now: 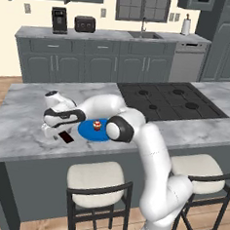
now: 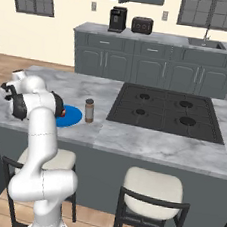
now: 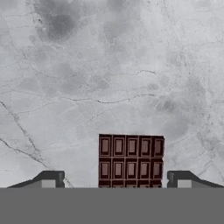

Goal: Take the cinnamon bottle from the cabinet and place it on the dining table, next to the plate with the cupcake. Then take the chocolate from the dining counter and place it on the cupcake plate.

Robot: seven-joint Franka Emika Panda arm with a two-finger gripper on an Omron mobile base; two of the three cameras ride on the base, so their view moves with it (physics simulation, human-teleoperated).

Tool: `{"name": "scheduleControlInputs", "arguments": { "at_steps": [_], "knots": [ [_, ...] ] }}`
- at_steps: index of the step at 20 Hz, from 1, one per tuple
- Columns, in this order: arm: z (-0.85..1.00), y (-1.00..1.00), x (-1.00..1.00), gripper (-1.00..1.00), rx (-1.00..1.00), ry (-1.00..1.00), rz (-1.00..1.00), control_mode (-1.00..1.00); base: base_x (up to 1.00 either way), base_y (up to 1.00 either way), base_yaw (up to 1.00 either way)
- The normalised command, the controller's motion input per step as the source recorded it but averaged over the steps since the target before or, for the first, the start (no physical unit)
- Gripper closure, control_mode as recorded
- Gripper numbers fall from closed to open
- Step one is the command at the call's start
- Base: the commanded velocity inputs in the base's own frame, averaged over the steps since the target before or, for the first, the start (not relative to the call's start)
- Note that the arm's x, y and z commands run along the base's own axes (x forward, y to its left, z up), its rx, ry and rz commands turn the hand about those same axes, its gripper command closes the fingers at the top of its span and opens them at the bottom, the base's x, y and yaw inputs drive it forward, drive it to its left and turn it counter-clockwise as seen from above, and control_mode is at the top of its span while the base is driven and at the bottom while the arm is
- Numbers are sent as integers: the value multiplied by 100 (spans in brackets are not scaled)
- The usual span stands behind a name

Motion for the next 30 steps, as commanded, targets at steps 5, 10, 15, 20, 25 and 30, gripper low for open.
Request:
{"name": "scheduleControlInputs", "arguments": {
  "at_steps": [5, 10, 15, 20, 25, 30],
  "knots": [
    [-40, -17, -1, -100, 16, -3, 0, -100, 0, 0, 0],
    [-36, -2, 19, -100, 11, 4, -1, -100, 0, 0, 0],
    [-45, 3, 11, -100, 4, 8, -1, -100, 0, 0, 0],
    [-64, 9, 7, -100, 1, 17, -1, -100, 0, 0, 0],
    [-82, 5, -1, 100, -6, 16, 0, -100, 0, 0, 0],
    [-91, 4, -18, 100, -21, 1, 0, -100, 0, 0, 0]
  ]
}}
